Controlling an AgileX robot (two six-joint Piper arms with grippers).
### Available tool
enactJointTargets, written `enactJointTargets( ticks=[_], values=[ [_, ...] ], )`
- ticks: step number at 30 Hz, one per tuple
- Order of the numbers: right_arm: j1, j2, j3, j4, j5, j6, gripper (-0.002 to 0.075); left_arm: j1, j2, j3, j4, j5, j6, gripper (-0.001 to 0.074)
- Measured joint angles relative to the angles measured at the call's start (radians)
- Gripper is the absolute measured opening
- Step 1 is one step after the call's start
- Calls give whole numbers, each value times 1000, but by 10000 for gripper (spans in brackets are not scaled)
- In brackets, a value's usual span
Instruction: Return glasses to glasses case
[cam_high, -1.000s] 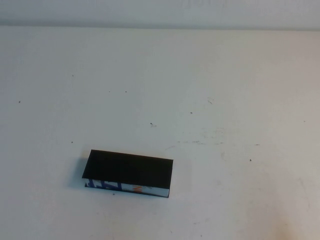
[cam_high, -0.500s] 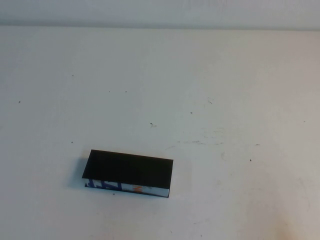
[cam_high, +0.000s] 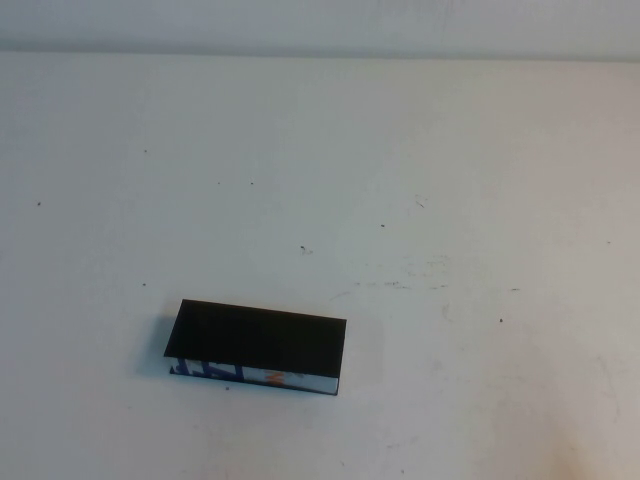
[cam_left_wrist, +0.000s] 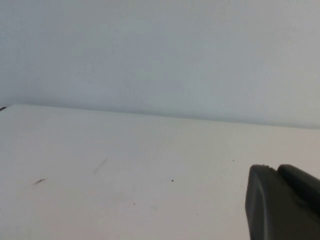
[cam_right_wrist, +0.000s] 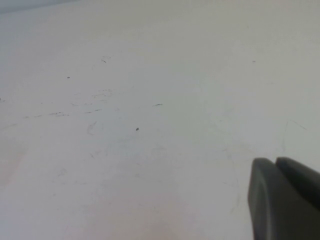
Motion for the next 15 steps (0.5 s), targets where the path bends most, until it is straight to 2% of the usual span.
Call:
enactJointTargets(
  ticks=[6,8,11,13,15],
  values=[
    [0,0,0,0,0,0,-11,0,0,0,10,0,0,-4],
    [0,0,0,0,0,0,-11,0,0,0,121,1,-60,-4],
    [0,0,0,0,0,0,-11,0,0,0,544,27,-423,-4],
    [0,0,0,0,0,0,-11,5,0,0,911,50,-784,-4],
    [0,0,0,0,0,0,-11,24,0,0,1167,95,-1018,-4]
  ],
)
